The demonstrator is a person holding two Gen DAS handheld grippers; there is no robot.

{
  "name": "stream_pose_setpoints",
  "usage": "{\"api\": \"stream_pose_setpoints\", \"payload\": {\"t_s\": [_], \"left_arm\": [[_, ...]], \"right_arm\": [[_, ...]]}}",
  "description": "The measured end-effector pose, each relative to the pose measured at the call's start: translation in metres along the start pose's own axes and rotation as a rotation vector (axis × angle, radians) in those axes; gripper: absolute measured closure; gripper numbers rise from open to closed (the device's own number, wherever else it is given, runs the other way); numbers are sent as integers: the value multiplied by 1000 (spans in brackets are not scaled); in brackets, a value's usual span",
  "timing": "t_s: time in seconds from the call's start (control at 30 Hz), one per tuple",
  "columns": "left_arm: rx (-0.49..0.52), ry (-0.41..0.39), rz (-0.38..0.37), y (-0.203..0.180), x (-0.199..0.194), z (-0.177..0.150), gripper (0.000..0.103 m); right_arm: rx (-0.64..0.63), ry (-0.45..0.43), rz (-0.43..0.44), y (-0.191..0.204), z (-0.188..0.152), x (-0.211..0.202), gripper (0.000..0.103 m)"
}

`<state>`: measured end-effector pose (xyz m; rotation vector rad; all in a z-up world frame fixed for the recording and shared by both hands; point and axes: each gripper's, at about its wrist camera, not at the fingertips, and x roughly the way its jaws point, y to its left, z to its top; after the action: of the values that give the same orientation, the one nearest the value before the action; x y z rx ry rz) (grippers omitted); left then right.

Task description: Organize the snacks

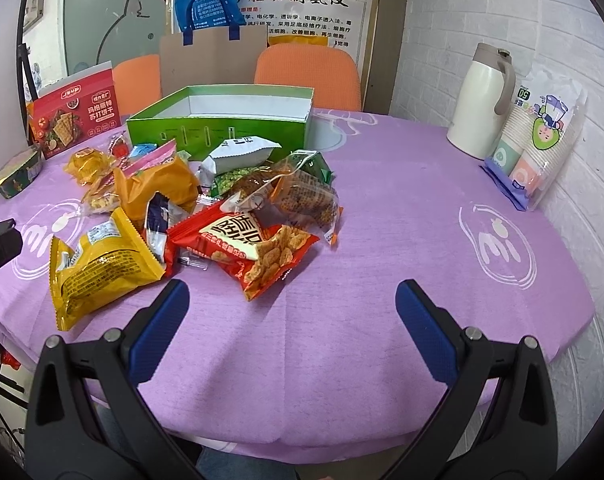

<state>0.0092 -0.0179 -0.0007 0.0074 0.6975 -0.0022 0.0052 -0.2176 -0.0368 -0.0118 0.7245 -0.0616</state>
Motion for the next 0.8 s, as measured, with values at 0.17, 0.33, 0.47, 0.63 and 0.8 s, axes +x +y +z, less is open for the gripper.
{"api": "stream_pose_setpoints", "payload": {"t_s": [0.17,0.33,0.47,0.63,0.8], "left_arm": [[3,0,-7,-1,0,0,0],[12,0,-12,-3,1,0,0],[23,7,-17,-5,3,0,0],[33,10,-16,-7,5,0,0],[47,13,-19,-10,6,0,0]], "right_arm": [[-3,4,2,2,0,2,1],[-7,6,4,4,-1,4,1],[-6,12,3,5,-2,7,1],[-9,14,4,5,-2,8,1],[-11,18,5,5,-2,10,1]]}}
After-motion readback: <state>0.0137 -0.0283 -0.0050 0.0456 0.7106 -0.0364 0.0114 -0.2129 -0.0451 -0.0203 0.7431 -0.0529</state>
